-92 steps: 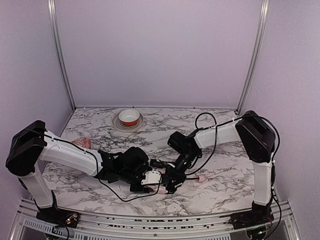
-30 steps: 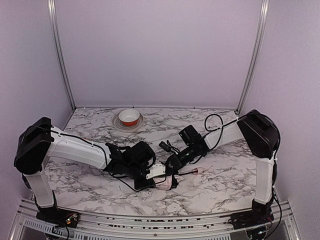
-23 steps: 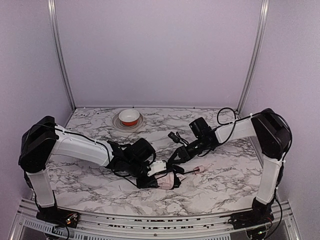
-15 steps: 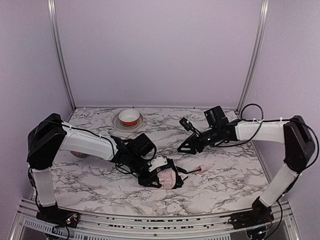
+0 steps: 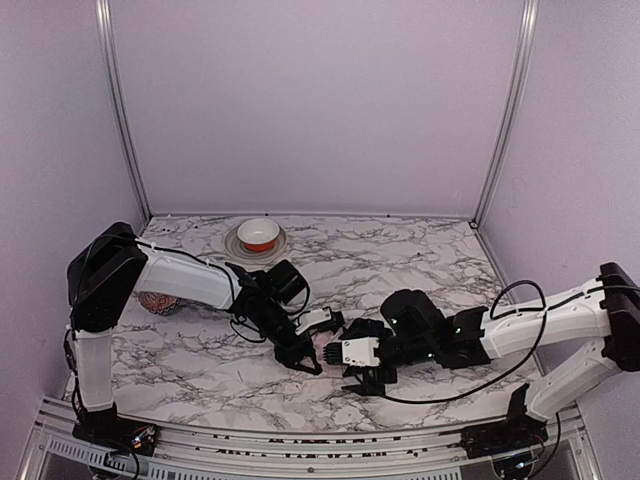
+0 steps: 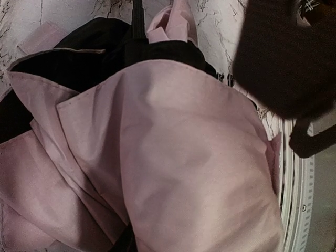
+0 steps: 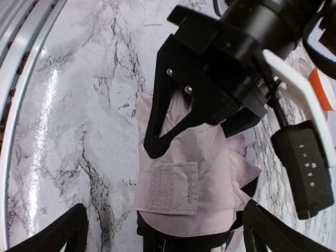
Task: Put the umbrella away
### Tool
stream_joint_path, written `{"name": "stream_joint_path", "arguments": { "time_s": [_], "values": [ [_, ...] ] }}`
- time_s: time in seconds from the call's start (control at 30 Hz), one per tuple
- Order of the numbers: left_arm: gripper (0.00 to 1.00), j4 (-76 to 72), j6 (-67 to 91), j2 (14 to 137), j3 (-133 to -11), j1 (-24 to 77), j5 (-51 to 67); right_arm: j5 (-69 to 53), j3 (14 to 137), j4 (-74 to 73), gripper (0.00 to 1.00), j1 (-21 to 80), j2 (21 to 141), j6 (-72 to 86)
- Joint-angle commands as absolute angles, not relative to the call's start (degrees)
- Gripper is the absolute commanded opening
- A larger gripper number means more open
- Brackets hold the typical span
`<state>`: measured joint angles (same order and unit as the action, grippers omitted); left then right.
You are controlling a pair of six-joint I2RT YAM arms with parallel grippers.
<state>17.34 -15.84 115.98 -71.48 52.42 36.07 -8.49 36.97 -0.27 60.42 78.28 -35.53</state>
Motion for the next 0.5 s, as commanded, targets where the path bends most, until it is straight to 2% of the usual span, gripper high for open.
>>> {"name": "stream_joint_path", "arguments": {
  "time_s": [0.0,0.23,0.4,0.47],
  "values": [
    [0.0,33.2,-15.58,121.8,-68.26,52.95,34.28,1.81,40.06,2.21,1.0,62.31,85.03,-43.52],
    [0.0,34.22,-16.25,123.46,-69.68,52.36,37.56,5.56,39.73,8.52,0.96,62.41,91.3,-48.21],
    [0.0,34.52,-15.91,125.27,-72.0,52.0,39.87,4.38,42.65,7.16,0.83,63.0,95.45,-46.13],
    [0.0,34.29,-15.64,125.21,-72.54,51.58,40.69,4.24,42.95,6.18,0.73,63.04,96.02,-45.08]
  ]
}}
